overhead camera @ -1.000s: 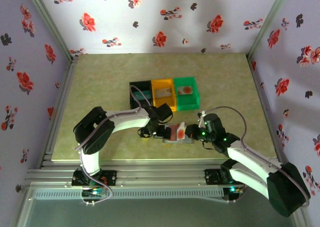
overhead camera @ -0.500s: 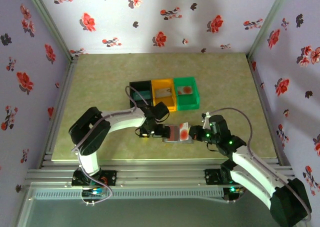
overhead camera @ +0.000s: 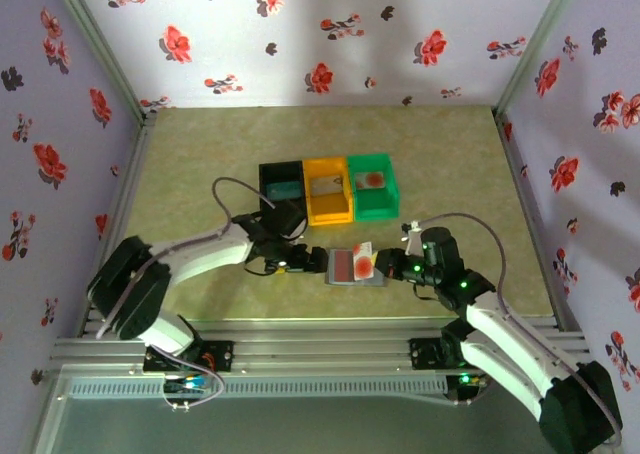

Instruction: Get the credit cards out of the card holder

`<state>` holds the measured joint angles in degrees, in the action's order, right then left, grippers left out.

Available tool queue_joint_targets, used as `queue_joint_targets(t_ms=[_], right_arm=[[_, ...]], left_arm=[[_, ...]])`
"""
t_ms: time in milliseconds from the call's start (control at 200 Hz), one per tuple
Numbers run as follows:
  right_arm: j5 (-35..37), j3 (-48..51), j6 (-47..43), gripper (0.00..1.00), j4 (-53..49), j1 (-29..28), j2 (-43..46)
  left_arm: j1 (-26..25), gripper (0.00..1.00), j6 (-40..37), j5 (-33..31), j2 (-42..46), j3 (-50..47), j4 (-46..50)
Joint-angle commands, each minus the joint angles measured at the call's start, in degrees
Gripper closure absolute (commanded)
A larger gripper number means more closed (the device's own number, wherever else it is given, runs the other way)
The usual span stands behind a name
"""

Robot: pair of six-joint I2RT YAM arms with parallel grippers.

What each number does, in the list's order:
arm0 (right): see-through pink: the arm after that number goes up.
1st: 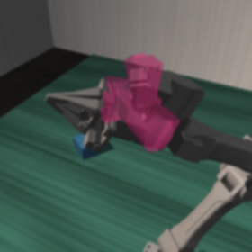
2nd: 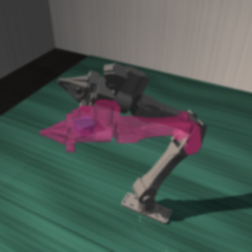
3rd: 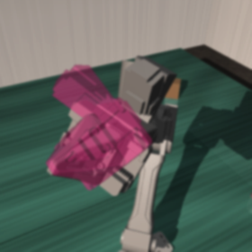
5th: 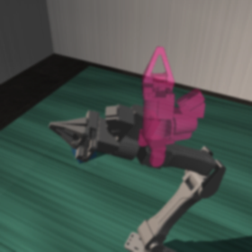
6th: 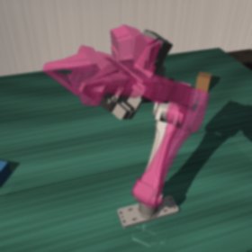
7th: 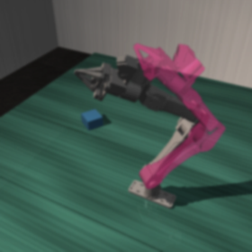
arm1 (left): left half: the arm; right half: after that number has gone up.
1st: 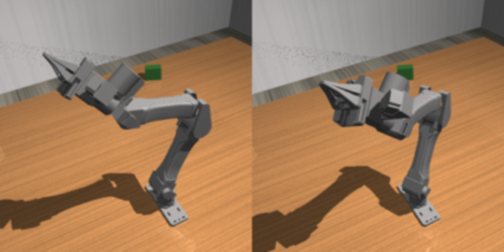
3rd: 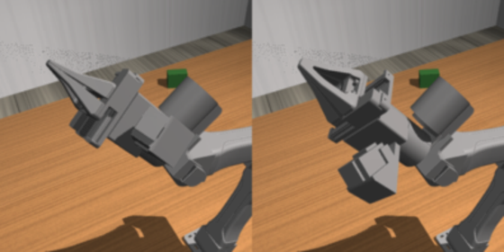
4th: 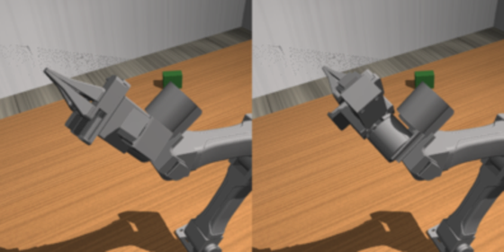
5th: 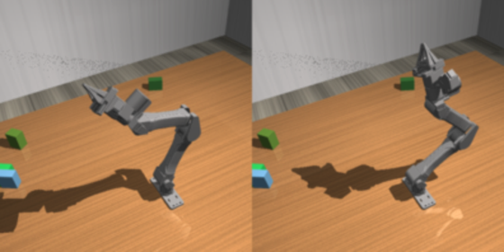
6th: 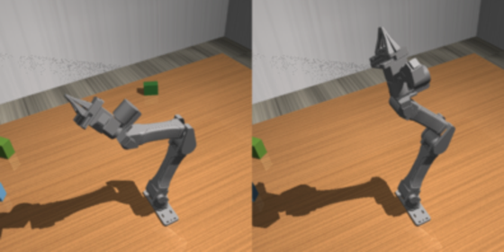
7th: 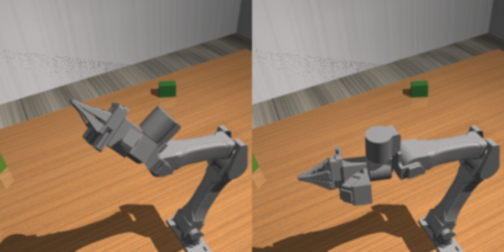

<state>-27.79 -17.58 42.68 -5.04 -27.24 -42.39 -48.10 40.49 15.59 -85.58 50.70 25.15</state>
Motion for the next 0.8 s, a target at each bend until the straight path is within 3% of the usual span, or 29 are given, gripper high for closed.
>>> queue_joint_targets(t_ms=[0,165,430,795], right_arm=[[-4.33,-1.22,2.24,1.00,6.15,0.35,-0.13],[-7.49,-1.31,5.15,1.00,11.59,0.35,-0.72],[-10.65,-1.75,8.96,1.00,18.02,0.34,-1.93],[-12.81,-1.59,12.47,1.00,23.04,0.09,-2.04]], left_arm=[[-0.07,0.00,-1.73,5.66,5.45,-3.06,-9.42],[-0.14,0.00,0.40,10.10,10.26,-7.42,-18.84],[-0.93,0.00,8.19,15.84,10.54,-12.19,-35.87],[-3.21,0.01,13.00,17.83,8.10,-12.55,-47.21]])
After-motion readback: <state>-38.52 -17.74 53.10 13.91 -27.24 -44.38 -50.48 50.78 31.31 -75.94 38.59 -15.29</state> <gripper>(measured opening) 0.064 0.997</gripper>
